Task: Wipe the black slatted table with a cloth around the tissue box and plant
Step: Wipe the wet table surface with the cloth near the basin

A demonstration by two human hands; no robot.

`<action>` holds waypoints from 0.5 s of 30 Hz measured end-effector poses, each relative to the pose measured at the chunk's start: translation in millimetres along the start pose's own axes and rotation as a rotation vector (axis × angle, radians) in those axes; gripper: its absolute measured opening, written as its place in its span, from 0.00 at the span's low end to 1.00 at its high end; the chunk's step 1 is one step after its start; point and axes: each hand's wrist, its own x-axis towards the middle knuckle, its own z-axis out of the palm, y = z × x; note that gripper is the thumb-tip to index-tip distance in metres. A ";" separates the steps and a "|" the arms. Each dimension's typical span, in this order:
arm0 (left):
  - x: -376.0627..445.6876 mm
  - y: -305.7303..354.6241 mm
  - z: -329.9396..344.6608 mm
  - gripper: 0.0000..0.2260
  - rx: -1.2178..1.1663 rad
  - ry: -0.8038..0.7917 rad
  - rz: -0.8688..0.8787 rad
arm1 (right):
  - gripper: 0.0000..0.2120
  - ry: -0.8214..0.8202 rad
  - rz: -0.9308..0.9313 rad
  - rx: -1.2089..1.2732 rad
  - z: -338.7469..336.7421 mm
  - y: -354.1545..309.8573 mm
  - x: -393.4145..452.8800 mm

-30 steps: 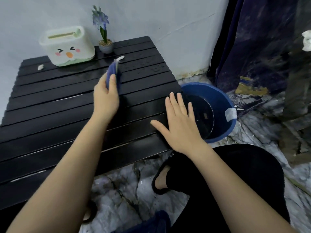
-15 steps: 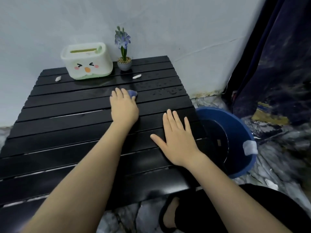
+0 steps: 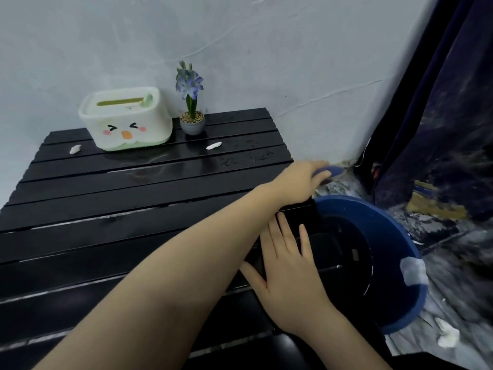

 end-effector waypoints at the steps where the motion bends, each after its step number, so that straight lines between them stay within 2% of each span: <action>1: -2.2 -0.5 -7.1 0.15 -0.168 0.066 -0.049 | 0.41 0.000 0.003 -0.009 0.9 -0.4 0.2; 3: -7.5 -3.3 -26.6 0.14 -0.423 0.244 -0.116 | 0.41 0.005 0.003 -0.036 2.1 -0.5 0.2; 4: -8.4 -9.6 -37.8 0.15 -0.440 0.346 -0.128 | 0.41 0.010 0.004 -0.046 2.2 -0.5 0.1; 6: -10.1 -30.1 -58.8 0.17 -0.239 0.454 -0.145 | 0.41 0.018 0.004 -0.064 2.1 -0.8 -0.3; 11: -12.5 -77.8 -57.4 0.20 0.538 0.286 -0.284 | 0.40 0.023 0.019 -0.097 3.5 -1.4 0.6; 13: -7.8 -77.8 -43.1 0.23 0.628 0.316 -0.360 | 0.40 0.026 0.037 -0.118 4.1 -1.8 1.2; 15: -1.9 -67.1 -31.4 0.22 0.653 0.350 -0.351 | 0.40 0.032 0.043 -0.121 5.9 -1.8 1.6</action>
